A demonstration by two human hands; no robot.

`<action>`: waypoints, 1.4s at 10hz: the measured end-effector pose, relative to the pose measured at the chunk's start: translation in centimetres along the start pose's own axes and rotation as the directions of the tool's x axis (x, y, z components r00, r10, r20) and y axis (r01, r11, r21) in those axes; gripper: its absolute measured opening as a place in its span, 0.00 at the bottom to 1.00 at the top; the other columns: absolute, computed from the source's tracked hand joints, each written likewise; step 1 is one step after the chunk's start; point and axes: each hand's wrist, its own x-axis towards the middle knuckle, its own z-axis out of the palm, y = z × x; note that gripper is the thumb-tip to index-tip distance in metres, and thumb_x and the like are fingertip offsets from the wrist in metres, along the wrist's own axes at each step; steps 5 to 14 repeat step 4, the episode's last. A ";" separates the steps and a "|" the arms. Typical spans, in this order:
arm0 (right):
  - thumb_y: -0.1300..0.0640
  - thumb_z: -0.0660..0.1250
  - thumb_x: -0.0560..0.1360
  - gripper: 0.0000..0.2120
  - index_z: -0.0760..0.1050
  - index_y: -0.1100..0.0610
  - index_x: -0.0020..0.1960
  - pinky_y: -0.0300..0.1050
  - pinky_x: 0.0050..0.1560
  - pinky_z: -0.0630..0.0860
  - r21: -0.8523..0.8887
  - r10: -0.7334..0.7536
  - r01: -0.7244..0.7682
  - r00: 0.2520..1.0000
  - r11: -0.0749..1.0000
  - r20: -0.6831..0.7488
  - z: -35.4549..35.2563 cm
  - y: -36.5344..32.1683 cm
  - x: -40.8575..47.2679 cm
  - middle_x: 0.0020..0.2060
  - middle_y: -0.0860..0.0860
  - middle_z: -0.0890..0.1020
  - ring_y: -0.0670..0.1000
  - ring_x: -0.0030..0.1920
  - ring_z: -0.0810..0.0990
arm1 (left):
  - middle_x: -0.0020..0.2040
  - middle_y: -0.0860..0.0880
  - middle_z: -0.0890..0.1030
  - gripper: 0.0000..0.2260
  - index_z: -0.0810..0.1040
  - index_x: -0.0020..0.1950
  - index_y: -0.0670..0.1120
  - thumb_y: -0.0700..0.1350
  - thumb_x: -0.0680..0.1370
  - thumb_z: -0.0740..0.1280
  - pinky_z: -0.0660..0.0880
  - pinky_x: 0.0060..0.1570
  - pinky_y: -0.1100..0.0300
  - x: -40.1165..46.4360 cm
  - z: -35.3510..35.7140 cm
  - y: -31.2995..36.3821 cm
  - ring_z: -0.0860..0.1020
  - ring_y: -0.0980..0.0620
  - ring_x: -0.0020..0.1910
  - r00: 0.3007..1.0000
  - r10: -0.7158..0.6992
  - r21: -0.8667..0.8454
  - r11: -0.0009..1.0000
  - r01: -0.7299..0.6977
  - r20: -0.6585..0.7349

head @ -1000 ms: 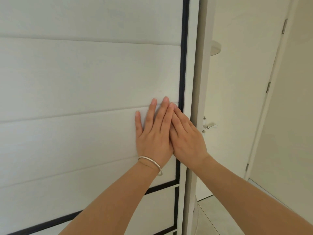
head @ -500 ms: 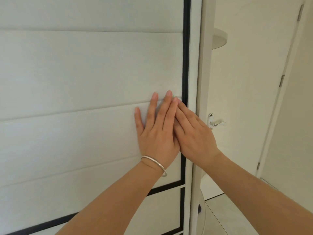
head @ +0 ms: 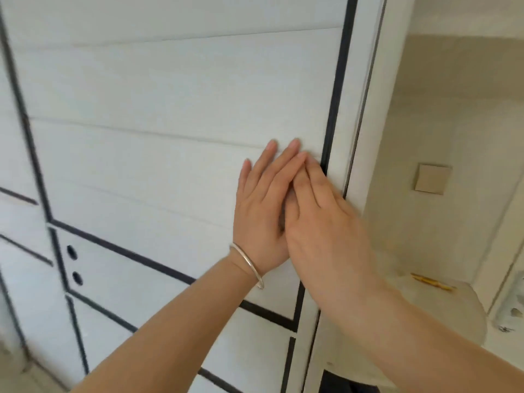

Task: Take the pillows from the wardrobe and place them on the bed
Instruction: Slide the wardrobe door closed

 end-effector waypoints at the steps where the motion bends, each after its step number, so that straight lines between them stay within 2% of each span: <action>1: 0.68 0.54 0.69 0.23 0.74 0.69 0.62 0.50 0.65 0.72 0.085 -0.031 0.030 0.999 0.996 0.012 -0.8 0.6 0.2 0.61 0.63 0.77 0.59 0.66 0.73 | 0.72 0.53 0.64 0.21 0.64 0.72 0.47 0.44 0.79 0.60 0.57 0.73 0.54 -0.4 -1.0 2.0 0.60 0.52 0.74 0.991 -0.131 0.086 0.988 0.129 0.017; 2: 0.65 0.62 0.64 0.22 0.78 0.69 0.57 0.50 0.60 0.75 0.227 -0.067 0.061 0.998 0.972 0.019 -1.1 1.4 0.2 0.55 0.63 0.81 0.59 0.62 0.77 | 0.72 0.56 0.63 0.23 0.64 0.73 0.49 0.42 0.78 0.63 0.59 0.72 0.61 -1.2 -2.4 3.9 0.61 0.55 0.73 0.951 -0.293 0.137 0.950 0.279 0.098; 3: 0.67 0.62 0.64 0.17 0.80 0.69 0.50 0.50 0.53 0.78 0.409 -0.169 0.168 0.985 0.897 -0.034 -1.5 2.5 -0.1 0.50 0.62 0.83 0.60 0.57 0.80 | 0.72 0.56 0.65 0.25 0.64 0.73 0.50 0.45 0.75 0.62 0.59 0.70 0.66 -1.5 -3.8 5.7 0.62 0.57 0.72 0.909 -0.398 0.197 0.908 0.370 0.124; 4: 0.70 0.55 0.68 0.17 0.82 0.63 0.45 0.45 0.42 0.80 0.618 -0.116 0.263 0.957 0.741 -0.268 -2.6 5.6 -1.3 0.46 0.57 0.84 0.56 0.54 0.80 | 0.70 0.57 0.69 0.25 0.64 0.73 0.53 0.47 0.76 0.62 0.65 0.63 0.68 -4.7 -5.1 7.5 0.66 0.61 0.68 0.838 -0.521 0.252 0.843 0.475 0.163; 14: 0.70 0.55 0.68 0.17 0.82 0.63 0.45 0.45 0.42 0.80 0.618 -0.116 0.263 0.957 0.741 -0.268 -2.6 5.6 -1.3 0.46 0.57 0.84 0.56 0.54 0.80 | 0.70 0.57 0.69 0.25 0.64 0.73 0.53 0.47 0.76 0.62 0.65 0.63 0.68 -4.7 -5.1 7.5 0.66 0.61 0.68 0.838 -0.521 0.252 0.843 0.475 0.163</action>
